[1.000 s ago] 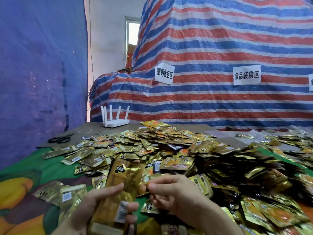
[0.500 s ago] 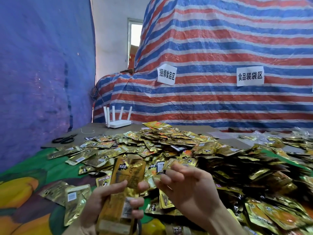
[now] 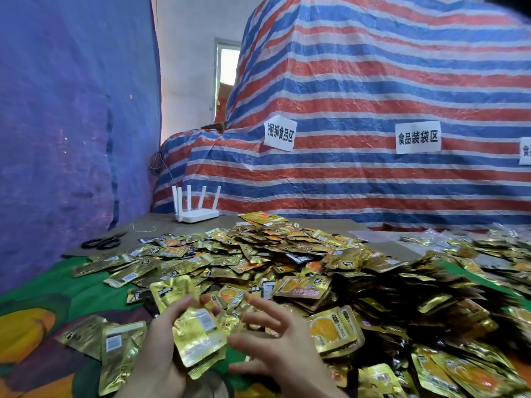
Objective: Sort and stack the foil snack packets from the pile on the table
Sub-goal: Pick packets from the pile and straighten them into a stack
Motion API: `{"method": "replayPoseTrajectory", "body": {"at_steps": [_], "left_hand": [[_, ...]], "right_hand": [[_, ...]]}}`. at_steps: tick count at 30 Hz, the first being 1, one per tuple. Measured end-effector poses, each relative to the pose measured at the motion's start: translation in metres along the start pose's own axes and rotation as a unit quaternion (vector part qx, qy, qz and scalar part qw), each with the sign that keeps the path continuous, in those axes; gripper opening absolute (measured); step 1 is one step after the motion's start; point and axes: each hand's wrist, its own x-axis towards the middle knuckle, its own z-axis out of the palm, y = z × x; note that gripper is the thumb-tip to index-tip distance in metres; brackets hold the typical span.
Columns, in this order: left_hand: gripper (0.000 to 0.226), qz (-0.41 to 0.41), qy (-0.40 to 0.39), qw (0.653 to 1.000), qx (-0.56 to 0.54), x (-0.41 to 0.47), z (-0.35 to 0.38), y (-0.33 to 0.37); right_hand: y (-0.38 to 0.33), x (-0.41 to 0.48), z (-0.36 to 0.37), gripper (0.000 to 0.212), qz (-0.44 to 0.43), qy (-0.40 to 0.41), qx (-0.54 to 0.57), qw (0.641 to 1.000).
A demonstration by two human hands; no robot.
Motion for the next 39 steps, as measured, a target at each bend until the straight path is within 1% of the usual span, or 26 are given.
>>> {"method": "replayPoseTrajectory", "body": {"at_steps": [2,4,8,11,14,16,18,19,21,23,24,27,29,31,33,35,37,39], "left_hand": [[0.035,0.026,-0.015,0.999,-0.013,-0.003,0.005,-0.002],[0.036,0.039,-0.012,0.999,-0.019,-0.004,0.009,-0.004],[0.034,0.04,0.006,0.999,-0.024,-0.011,0.021,-0.008],[0.049,0.011,0.029,0.999,0.019,-0.017,0.026,-0.012],[0.074,0.042,0.084,0.995,0.039,-0.019,0.026,-0.015],[0.079,0.079,0.115,0.988,0.063,-0.019,0.027,-0.015],[0.075,0.075,0.138,0.985,0.077,-0.019,0.027,-0.017],[0.073,0.05,0.131,0.988,0.067,-0.02,0.027,-0.018],[0.068,-0.035,0.081,0.996,0.022,-0.022,0.028,-0.02],[0.061,-0.107,0.026,0.994,-0.02,-0.025,0.029,-0.022],[0.058,-0.125,0.009,0.991,-0.037,-0.025,0.027,-0.023],[0.048,-0.135,-0.021,0.989,-0.053,-0.025,0.023,-0.026],[0.044,-0.141,-0.036,0.988,-0.058,-0.025,0.023,-0.026],[0.046,-0.149,-0.047,0.986,-0.059,-0.025,0.022,-0.025],[0.043,-0.152,-0.054,0.985,-0.057,-0.025,0.02,-0.024],[0.042,-0.152,-0.059,0.985,-0.046,-0.023,0.019,-0.023],[0.041,-0.156,-0.064,0.985,-0.039,-0.021,0.018,-0.022],[0.038,-0.16,-0.074,0.984,-0.031,-0.022,0.018,-0.021]], "right_hand": [[0.008,-0.003,0.015,0.073,-0.018,0.01,-0.024,1.0],[0.012,-0.005,0.025,0.071,-0.049,0.027,-0.059,0.997],[0.015,-0.003,0.03,0.072,-0.085,0.048,-0.061,0.993],[0.019,-0.003,0.031,0.074,-0.102,0.047,-0.071,0.991],[0.023,-0.004,0.034,0.077,-0.118,0.063,-0.091,0.987],[0.024,-0.004,0.036,0.079,-0.132,0.066,-0.104,0.984],[0.024,-0.004,0.035,0.078,-0.145,0.067,-0.11,0.981],[0.023,-0.004,0.034,0.077,-0.148,0.07,-0.108,0.981],[0.022,-0.004,0.032,0.073,-0.155,0.076,-0.102,0.98],[0.023,-0.004,0.029,0.073,-0.158,0.085,-0.116,0.977],[0.022,-0.004,0.028,0.074,-0.157,0.089,-0.124,0.976],[0.021,-0.001,0.023,0.079,-0.164,0.107,-0.154,0.968],[0.02,0.0,0.023,0.081,-0.166,0.113,-0.18,0.963],[0.019,0.001,0.022,0.073,-0.159,0.113,-0.181,0.964],[0.018,0.002,0.019,0.056,-0.15,0.11,-0.173,0.967],[0.015,0.003,0.016,0.044,-0.147,0.115,-0.196,0.963],[0.012,0.002,0.013,0.041,-0.144,0.102,-0.229,0.957],[0.007,0.0,0.009,0.041,-0.133,0.069,-0.24,0.959]]}}
